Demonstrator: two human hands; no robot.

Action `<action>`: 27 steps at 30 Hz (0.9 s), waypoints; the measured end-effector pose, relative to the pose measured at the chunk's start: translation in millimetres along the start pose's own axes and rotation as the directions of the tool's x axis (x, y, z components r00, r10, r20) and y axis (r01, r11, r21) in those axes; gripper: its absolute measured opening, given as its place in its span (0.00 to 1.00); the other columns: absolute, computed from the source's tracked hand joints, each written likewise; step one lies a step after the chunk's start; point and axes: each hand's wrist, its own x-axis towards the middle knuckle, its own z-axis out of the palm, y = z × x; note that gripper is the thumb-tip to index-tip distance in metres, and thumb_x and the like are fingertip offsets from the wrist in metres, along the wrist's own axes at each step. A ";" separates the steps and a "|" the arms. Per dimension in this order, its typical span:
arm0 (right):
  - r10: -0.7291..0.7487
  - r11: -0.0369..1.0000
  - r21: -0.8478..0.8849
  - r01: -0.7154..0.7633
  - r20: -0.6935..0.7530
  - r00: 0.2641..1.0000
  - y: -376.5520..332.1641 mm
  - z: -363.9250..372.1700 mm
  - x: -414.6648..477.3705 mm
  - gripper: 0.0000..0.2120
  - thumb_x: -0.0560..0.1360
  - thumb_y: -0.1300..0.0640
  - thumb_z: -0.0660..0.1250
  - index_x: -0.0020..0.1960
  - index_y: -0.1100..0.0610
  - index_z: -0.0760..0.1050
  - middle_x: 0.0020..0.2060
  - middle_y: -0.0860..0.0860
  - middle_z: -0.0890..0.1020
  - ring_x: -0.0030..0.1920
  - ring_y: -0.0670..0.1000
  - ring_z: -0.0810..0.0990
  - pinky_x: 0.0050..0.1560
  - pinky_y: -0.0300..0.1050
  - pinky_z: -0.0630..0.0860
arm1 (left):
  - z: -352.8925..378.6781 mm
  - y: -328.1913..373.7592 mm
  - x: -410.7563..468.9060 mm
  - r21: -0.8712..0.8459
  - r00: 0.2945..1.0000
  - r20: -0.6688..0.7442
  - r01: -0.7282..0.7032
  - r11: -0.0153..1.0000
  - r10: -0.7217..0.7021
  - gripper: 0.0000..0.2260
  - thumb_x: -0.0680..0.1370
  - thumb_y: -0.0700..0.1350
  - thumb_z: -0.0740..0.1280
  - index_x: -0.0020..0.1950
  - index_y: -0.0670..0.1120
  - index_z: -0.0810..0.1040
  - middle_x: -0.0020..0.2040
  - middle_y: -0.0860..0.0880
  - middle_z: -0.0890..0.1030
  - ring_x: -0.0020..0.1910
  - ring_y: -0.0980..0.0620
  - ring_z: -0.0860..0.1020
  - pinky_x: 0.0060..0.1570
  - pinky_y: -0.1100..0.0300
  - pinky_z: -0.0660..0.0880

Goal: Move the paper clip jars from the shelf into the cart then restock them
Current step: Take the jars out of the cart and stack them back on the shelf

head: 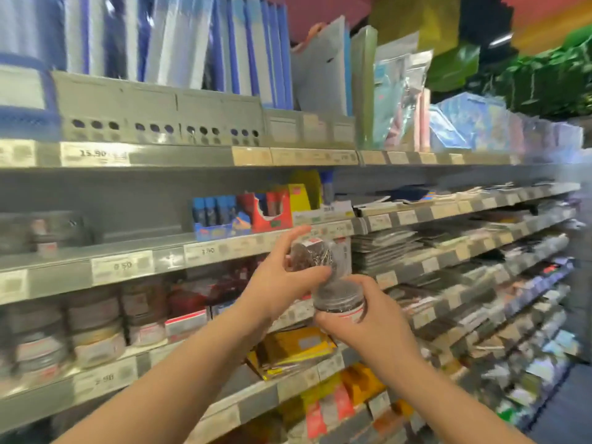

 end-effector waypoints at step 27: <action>-0.455 0.886 0.187 0.425 0.533 0.714 -173.8 275.0 179.7 0.17 0.62 0.46 0.75 0.46 0.47 0.73 0.41 0.42 0.80 0.41 0.40 0.78 0.38 0.35 0.72 | -334.4 14.4 -2.4 0.137 0.857 -0.506 -0.029 0.990 0.096 0.25 0.63 0.38 0.71 0.56 0.58 0.77 0.56 0.39 0.78 0.50 0.45 0.81 0.43 0.55 0.78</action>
